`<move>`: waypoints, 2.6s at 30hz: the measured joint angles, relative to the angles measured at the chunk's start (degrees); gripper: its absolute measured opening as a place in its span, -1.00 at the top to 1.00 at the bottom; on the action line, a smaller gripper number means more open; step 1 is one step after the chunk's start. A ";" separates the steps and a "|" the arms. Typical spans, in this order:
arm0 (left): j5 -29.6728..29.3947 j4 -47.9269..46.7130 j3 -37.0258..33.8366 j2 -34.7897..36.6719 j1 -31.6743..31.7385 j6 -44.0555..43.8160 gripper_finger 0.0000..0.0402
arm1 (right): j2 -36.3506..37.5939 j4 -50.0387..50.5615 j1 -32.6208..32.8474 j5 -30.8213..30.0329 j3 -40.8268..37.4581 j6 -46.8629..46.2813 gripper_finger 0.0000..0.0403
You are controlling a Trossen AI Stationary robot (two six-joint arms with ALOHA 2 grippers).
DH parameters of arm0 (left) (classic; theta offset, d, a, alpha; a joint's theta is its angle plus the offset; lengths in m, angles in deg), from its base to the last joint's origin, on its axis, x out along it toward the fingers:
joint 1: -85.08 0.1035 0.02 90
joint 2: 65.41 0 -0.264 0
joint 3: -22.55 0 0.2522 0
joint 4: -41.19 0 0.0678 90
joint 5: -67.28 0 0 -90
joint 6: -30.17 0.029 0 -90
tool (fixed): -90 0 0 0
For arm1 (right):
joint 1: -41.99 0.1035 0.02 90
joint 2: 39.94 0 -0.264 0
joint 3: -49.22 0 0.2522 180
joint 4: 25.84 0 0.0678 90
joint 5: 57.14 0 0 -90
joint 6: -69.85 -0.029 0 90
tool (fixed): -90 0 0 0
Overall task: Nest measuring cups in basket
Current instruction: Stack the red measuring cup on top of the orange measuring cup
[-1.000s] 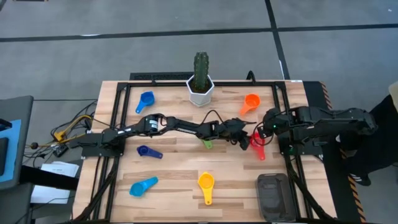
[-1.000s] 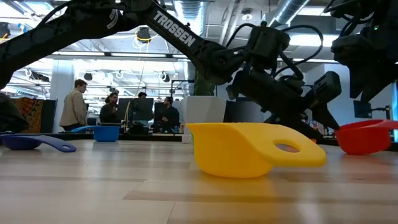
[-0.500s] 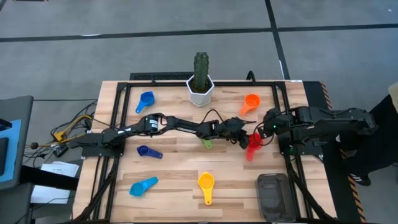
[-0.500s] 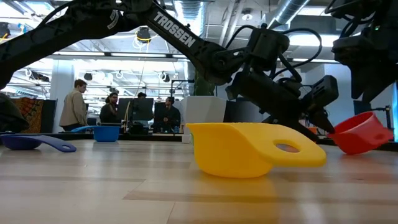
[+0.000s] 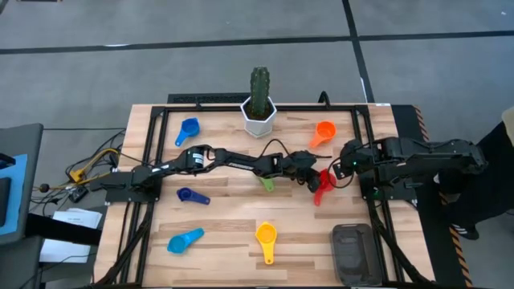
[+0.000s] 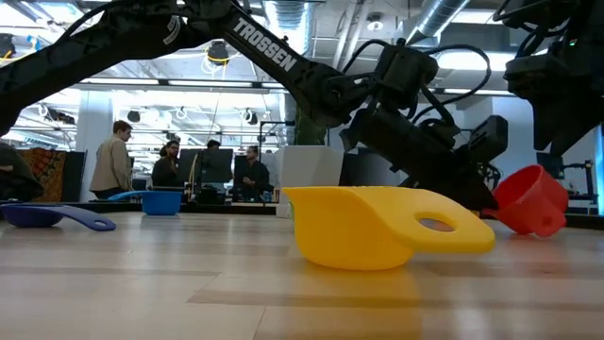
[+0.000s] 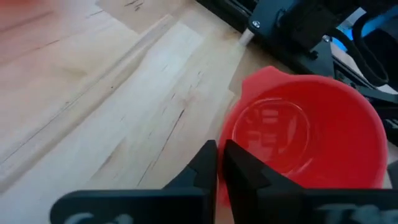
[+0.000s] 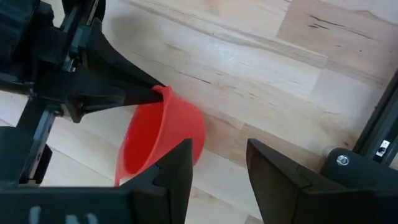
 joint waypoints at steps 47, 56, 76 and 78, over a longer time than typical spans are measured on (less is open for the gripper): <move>-3.04 -24.49 0.96 15.69 9.16 7.89 1.00 | -0.10 -26.88 -10.60 -9.06 2.60 18.87 -0.04; -4.38 -27.42 3.70 16.13 8.03 7.79 1.00 | -6.37 -27.00 -13.19 -7.43 2.58 25.04 0.02; -4.42 -45.36 20.91 16.26 8.44 10.40 1.00 | 8.99 -30.56 -11.40 -6.74 6.66 21.14 0.11; -4.48 -44.69 21.44 16.34 8.88 9.56 1.00 | 11.42 -29.84 -11.65 -6.50 6.65 19.36 0.05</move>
